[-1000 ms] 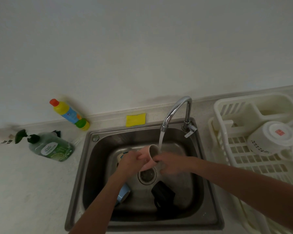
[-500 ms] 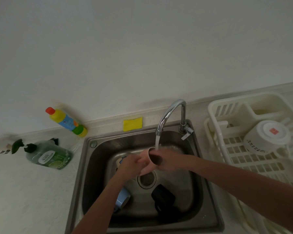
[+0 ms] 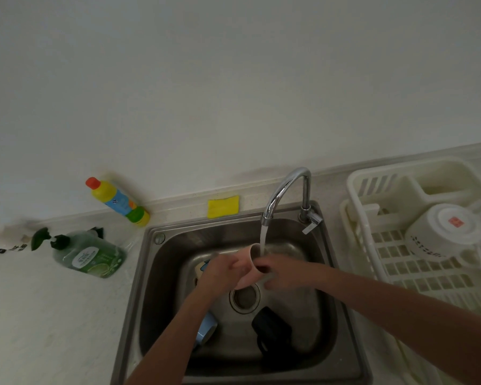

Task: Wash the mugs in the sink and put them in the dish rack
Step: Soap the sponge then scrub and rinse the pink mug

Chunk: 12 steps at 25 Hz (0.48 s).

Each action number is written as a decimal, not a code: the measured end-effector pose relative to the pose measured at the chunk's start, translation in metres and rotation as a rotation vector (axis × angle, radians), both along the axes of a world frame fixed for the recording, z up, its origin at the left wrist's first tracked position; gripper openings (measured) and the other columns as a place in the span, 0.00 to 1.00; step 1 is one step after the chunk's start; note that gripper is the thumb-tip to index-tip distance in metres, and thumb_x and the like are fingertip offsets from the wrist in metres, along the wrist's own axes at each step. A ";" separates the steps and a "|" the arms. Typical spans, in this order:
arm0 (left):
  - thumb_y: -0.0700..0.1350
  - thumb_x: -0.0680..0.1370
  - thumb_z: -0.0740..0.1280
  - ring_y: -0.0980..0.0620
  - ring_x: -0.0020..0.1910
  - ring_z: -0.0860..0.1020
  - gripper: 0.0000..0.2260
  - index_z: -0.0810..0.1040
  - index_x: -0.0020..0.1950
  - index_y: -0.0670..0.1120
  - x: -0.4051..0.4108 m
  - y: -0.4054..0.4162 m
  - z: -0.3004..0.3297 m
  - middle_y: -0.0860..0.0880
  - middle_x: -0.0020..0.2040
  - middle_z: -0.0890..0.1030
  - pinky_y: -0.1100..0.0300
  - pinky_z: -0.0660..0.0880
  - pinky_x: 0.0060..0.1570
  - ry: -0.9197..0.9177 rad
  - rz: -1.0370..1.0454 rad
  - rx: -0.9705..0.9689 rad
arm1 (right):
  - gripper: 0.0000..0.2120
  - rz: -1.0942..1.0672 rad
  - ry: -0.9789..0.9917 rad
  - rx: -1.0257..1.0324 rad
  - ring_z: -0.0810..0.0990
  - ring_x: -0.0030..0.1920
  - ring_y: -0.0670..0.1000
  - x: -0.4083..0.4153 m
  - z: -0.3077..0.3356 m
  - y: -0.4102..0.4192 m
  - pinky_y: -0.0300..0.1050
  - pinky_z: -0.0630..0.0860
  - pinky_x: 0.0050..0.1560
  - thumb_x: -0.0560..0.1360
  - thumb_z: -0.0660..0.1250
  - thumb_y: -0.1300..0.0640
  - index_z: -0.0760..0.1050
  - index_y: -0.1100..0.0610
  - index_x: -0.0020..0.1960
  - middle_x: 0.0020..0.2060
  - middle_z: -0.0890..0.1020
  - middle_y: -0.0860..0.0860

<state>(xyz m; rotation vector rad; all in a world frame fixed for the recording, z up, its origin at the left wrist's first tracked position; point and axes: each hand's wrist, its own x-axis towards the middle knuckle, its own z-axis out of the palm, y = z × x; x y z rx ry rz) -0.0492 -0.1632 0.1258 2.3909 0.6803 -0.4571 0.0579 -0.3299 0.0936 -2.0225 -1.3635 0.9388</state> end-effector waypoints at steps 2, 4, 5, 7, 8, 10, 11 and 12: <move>0.50 0.80 0.64 0.48 0.39 0.81 0.12 0.81 0.45 0.44 -0.001 -0.002 0.001 0.44 0.40 0.83 0.52 0.79 0.47 0.006 -0.026 0.020 | 0.27 -0.107 -0.017 0.018 0.75 0.58 0.40 0.004 -0.008 0.003 0.30 0.69 0.56 0.71 0.72 0.55 0.71 0.49 0.69 0.61 0.78 0.46; 0.51 0.80 0.64 0.51 0.37 0.79 0.12 0.80 0.42 0.46 -0.001 0.000 0.004 0.47 0.37 0.81 0.54 0.77 0.44 0.004 -0.045 0.055 | 0.26 -0.085 -0.098 -0.037 0.76 0.61 0.48 0.007 -0.013 0.002 0.41 0.73 0.60 0.71 0.71 0.55 0.71 0.49 0.68 0.61 0.78 0.48; 0.51 0.80 0.64 0.52 0.36 0.77 0.12 0.78 0.40 0.48 -0.001 0.000 0.006 0.49 0.36 0.79 0.55 0.76 0.42 -0.001 -0.047 0.064 | 0.22 -0.063 -0.056 -0.077 0.77 0.60 0.48 0.005 -0.009 0.000 0.43 0.75 0.59 0.72 0.71 0.56 0.73 0.50 0.66 0.59 0.79 0.47; 0.50 0.81 0.63 0.54 0.36 0.76 0.11 0.78 0.41 0.49 -0.001 -0.001 0.008 0.49 0.37 0.79 0.56 0.77 0.44 0.012 -0.065 0.067 | 0.15 -0.018 0.122 -0.100 0.79 0.52 0.38 0.000 0.009 -0.002 0.34 0.76 0.53 0.74 0.71 0.58 0.76 0.50 0.60 0.51 0.81 0.40; 0.50 0.82 0.62 0.54 0.37 0.77 0.11 0.79 0.45 0.47 -0.002 -0.002 0.006 0.48 0.38 0.80 0.57 0.77 0.45 0.030 -0.080 0.073 | 0.12 -0.020 0.231 -0.072 0.79 0.48 0.34 -0.001 0.017 -0.002 0.29 0.74 0.49 0.74 0.71 0.59 0.77 0.48 0.56 0.46 0.81 0.36; 0.51 0.82 0.62 0.53 0.38 0.78 0.13 0.80 0.50 0.43 -0.005 -0.003 0.006 0.45 0.41 0.82 0.55 0.79 0.45 0.045 -0.060 0.056 | 0.10 -0.219 0.441 0.093 0.81 0.47 0.35 -0.001 0.030 0.002 0.33 0.77 0.50 0.73 0.72 0.61 0.80 0.48 0.51 0.43 0.84 0.36; 0.51 0.81 0.63 0.53 0.37 0.79 0.13 0.81 0.50 0.43 -0.006 -0.002 0.005 0.44 0.41 0.83 0.52 0.80 0.44 0.022 0.021 -0.026 | 0.10 -0.428 0.501 0.177 0.83 0.49 0.42 0.004 0.027 0.004 0.40 0.80 0.53 0.73 0.71 0.64 0.81 0.51 0.50 0.45 0.85 0.42; 0.50 0.81 0.64 0.52 0.35 0.80 0.12 0.82 0.49 0.43 -0.008 0.001 0.006 0.43 0.40 0.83 0.49 0.80 0.41 -0.020 0.129 -0.162 | 0.12 -0.639 0.556 0.237 0.84 0.51 0.50 0.010 0.019 0.005 0.47 0.80 0.56 0.72 0.68 0.67 0.82 0.53 0.50 0.46 0.86 0.48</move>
